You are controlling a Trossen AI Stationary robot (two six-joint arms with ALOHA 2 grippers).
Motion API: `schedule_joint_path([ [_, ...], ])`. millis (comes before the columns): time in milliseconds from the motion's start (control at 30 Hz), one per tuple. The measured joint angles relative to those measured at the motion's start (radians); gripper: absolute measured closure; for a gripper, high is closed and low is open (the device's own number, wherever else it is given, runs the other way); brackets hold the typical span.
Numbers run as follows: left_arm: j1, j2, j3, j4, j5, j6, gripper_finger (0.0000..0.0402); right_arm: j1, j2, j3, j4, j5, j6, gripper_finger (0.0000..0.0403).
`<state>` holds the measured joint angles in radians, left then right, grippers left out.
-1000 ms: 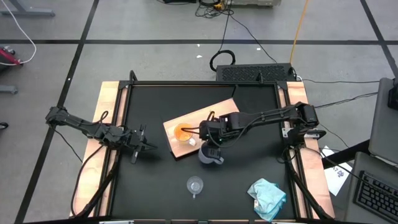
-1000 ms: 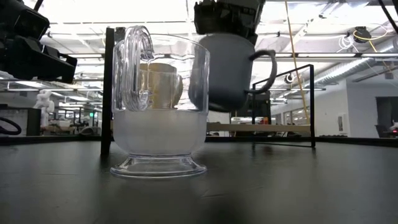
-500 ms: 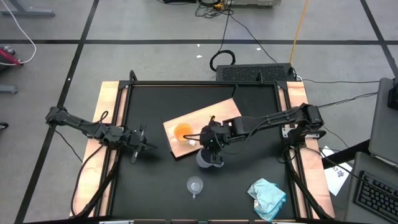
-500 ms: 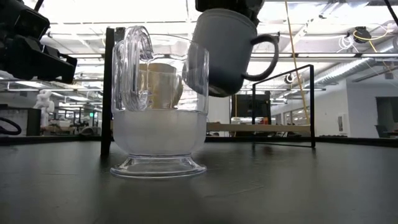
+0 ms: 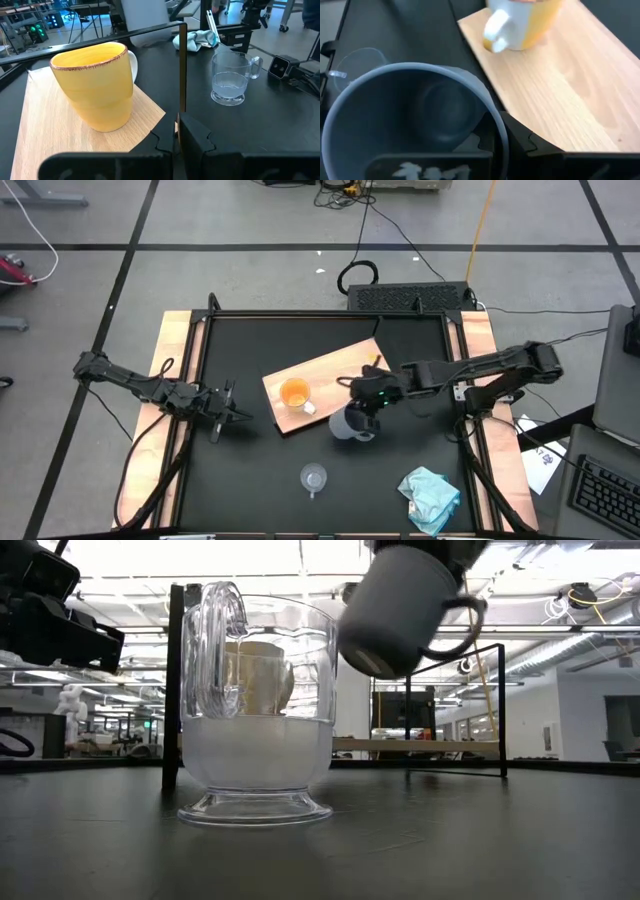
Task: Stack small to large cups/mugs on shelf
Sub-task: Put the gray mug on the shelf
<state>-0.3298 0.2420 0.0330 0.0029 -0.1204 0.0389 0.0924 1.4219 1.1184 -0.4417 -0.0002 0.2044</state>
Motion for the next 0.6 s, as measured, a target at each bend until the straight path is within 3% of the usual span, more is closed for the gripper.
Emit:
schedule_joint_path([
  [233,0.0,0.0,0.0,0.0,-0.001,-0.005,0.0376,-0.001,-0.139,-0.185,0.208,-0.001,0.019,0.0399],
  [600,0.0,0.0,0.0,0.003,-0.002,-0.026,0.0376,-0.02,-0.157,-0.256,0.313,0.004,-0.03,0.0399],
])
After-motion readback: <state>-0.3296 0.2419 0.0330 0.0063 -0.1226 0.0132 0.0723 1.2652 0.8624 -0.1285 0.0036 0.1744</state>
